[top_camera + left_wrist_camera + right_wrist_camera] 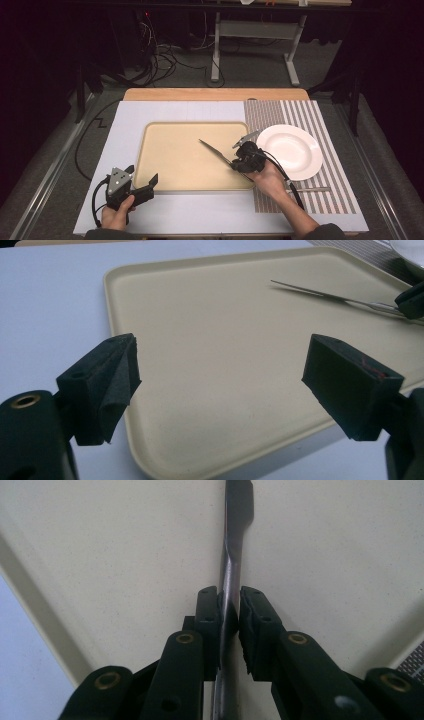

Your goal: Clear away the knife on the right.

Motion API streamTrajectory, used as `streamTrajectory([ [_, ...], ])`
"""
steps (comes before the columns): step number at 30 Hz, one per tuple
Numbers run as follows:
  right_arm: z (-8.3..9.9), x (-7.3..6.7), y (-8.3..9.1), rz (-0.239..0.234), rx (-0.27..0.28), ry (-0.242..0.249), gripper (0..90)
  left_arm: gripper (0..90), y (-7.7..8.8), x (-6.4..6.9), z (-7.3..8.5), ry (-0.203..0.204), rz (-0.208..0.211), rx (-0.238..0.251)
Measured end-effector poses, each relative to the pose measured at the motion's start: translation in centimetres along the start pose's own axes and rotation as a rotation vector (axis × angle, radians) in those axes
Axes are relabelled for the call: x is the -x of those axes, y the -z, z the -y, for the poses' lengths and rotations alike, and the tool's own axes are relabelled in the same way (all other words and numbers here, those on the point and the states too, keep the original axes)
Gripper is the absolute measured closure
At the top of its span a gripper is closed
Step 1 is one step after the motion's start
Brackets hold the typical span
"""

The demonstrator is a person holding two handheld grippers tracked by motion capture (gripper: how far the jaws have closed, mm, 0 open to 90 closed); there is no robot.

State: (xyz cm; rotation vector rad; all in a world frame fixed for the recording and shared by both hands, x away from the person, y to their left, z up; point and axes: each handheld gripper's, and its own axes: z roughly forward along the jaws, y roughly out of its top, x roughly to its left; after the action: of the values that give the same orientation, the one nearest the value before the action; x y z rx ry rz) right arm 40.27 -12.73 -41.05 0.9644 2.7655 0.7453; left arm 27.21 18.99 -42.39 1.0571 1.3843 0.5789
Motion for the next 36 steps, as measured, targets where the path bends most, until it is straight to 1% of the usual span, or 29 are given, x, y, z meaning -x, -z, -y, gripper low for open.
streamTrajectory([
  [3,0.1,0.0,-0.5,0.014,-0.017,-0.005,78.2,15.9,0.0,0.0,0.0,0.001,0.000,0.000],
  [6,0.1,0.2,-0.5,0.019,-0.014,-0.007,77.9,15.9,0.0,0.0,0.0,0.002,0.000,-0.001],
  [7,0.1,0.2,-0.4,0.020,-0.014,-0.015,77.8,15.9,0.0,0.0,0.0,0.003,0.001,0.000],
  [8,0.1,0.3,-0.4,0.023,-0.012,-0.009,77.6,15.9,0.0,0.0,0.0,0.001,0.001,-0.001],
  [11,0.2,0.5,-0.4,0.042,-0.011,-0.013,76.8,15.9,0.0,0.0,0.0,0.002,0.001,-0.001],
  [15,0.3,0.9,-0.3,0.061,-0.011,-0.037,75.6,15.9,0.0,0.0,0.0,0.001,0.001,-0.001],
  [16,0.3,1.1,-0.3,0.065,-0.008,-0.026,75.4,15.9,0.0,0.0,0.0,0.001,0.001,-0.001],
  [19,0.4,1.3,-0.3,0.073,-0.007,-0.032,74.9,15.9,0.0,0.0,0.0,0.002,0.001,-0.001],
  [25,0.4,1.6,-0.2,0.086,-0.005,-0.059,73.4,15.9,0.0,0.0,0.0,0.001,0.001,-0.001],
  [27,0.5,1.8,-0.2,0.092,-0.005,-0.060,72.8,15.9,0.0,0.0,0.0,0.002,0.001,-0.001],
  [28,0.5,1.8,-0.2,0.092,-0.005,-0.072,72.6,15.9,0.0,0.0,0.0,0.002,0.001,-0.001],
  [29,0.5,2.0,-0.1,0.093,-0.005,-0.064,72.5,15.9,0.0,0.0,0.0,0.002,0.001,-0.001],
  [36,0.5,2.2,-0.1,0.091,-0.006,-0.074,72.1,15.9,0.0,0.0,0.0,0.001,0.001,-0.001],
])
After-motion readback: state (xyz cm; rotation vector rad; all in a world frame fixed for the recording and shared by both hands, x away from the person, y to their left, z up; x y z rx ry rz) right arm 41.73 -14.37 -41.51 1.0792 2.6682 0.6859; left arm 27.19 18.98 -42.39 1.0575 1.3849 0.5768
